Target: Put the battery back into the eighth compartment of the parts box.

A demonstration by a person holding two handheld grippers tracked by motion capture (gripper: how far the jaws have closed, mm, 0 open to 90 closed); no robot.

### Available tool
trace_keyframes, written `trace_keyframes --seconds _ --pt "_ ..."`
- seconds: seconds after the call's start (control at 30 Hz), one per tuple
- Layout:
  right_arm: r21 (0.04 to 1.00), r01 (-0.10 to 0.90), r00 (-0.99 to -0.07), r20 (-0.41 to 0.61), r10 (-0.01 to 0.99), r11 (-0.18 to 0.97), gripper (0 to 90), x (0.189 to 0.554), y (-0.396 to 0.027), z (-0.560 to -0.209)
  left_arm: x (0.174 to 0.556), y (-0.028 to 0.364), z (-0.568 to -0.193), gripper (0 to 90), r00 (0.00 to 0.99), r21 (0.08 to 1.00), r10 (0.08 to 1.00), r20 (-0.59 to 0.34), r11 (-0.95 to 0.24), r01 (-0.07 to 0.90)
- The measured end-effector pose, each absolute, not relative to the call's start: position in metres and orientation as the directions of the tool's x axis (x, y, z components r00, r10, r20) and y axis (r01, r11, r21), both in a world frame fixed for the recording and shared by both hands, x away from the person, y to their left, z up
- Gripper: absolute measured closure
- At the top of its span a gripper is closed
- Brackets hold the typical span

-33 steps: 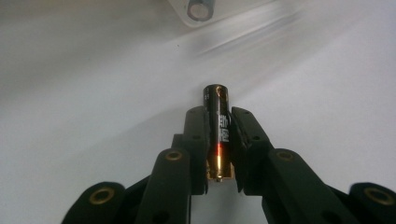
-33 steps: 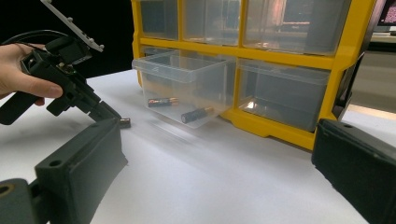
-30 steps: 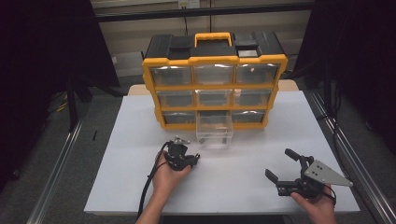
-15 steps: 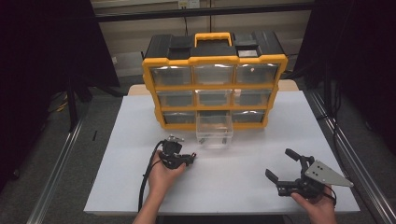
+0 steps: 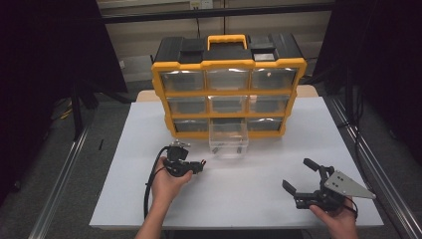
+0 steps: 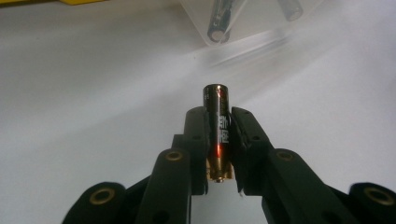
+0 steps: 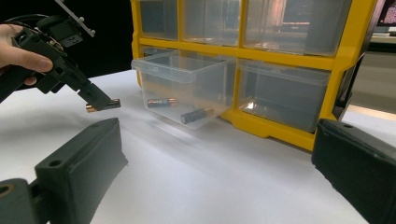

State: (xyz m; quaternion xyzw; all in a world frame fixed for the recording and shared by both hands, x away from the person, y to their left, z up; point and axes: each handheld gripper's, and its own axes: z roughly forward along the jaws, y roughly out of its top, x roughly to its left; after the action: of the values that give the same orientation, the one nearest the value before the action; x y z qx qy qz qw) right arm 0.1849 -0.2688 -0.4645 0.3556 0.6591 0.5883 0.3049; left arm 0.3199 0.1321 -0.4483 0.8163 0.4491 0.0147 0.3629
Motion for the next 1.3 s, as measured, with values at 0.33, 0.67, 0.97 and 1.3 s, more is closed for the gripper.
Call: trace_keyframes --seconds 0.33,0.67,0.97,1.3 --pt "0.992 0.114 -0.568 0.016 0.823 0.060 1.6 0.187 -0.267 -0.465 0.324 0.136 -0.436 77.5 0.598 0.611 0.731 -0.329 -0.319 0.725" --pt "0.993 0.109 -0.567 0.019 0.824 0.053 1.6 0.187 -0.268 -0.465 0.335 0.134 -0.413 77.5 0.627 0.610 0.715 -0.311 -0.355 0.708" --pt "0.992 0.109 -0.569 0.010 0.822 0.063 1.6 0.187 -0.269 -0.466 0.338 0.132 -0.394 77.5 0.639 0.622 0.702 -0.316 -0.355 0.698" --pt "0.991 0.116 -0.568 0.012 0.823 0.066 1.6 0.187 -0.269 -0.466 0.342 0.127 -0.380 77.5 0.650 0.625 0.690 -0.317 -0.364 0.691"
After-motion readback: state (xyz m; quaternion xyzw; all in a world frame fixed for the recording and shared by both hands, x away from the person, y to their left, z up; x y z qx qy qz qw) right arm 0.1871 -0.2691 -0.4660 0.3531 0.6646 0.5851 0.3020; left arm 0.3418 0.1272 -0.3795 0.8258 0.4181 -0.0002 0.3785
